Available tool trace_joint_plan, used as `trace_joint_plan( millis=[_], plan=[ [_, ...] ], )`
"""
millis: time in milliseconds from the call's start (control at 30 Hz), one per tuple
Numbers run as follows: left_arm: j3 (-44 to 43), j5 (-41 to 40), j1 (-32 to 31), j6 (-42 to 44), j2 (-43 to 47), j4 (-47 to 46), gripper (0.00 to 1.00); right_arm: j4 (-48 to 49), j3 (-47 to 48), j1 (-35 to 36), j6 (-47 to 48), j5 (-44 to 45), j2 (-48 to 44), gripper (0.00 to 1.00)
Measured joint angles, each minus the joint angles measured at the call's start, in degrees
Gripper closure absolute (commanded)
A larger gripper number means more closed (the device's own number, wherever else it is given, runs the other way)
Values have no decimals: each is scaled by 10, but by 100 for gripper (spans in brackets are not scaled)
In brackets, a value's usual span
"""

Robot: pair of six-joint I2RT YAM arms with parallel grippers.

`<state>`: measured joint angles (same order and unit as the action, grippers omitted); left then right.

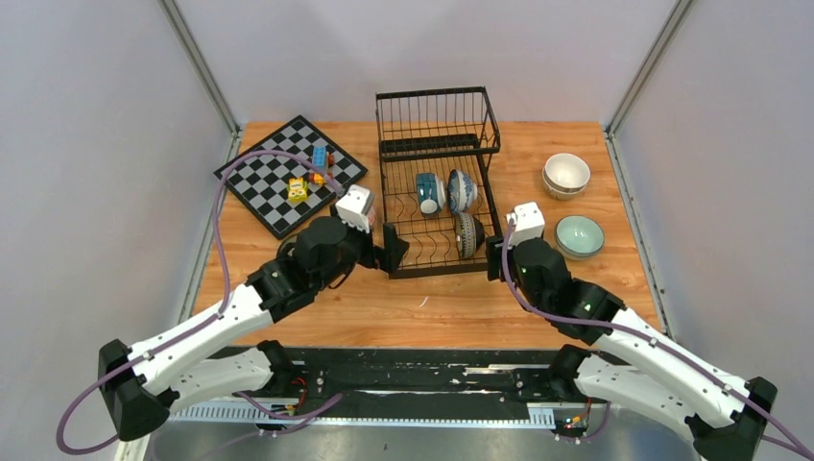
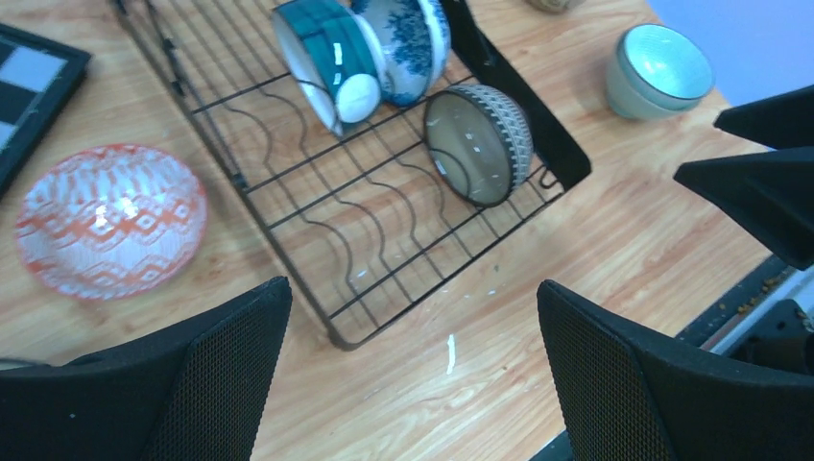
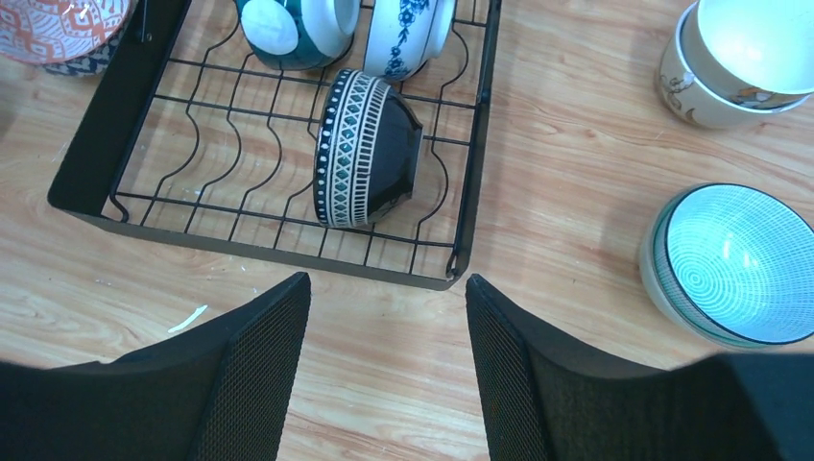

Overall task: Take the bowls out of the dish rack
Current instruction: Pick up the bowl from the dish rack.

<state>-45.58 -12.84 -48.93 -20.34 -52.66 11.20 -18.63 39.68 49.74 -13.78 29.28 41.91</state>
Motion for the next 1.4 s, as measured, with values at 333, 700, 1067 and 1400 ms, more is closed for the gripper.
trace_joint_plan(
  millis=[333, 700, 1067, 1400],
  plan=[
    [6, -9, -87, -42, -108, -71, 0, -19, -5, -55, -31, -8, -49, 36],
    [3, 31, -83, -129, -193, -229, 3, -20, -48, -236, -126, -168, -40, 39],
    [-10, 137, -30, -270, -333, -352, 22, 16, -103, -258, -171, -279, -77, 41],
    [-16, 138, -13, -324, -395, -365, 32, 6, -130, -258, -176, -324, -127, 41]
  ],
)
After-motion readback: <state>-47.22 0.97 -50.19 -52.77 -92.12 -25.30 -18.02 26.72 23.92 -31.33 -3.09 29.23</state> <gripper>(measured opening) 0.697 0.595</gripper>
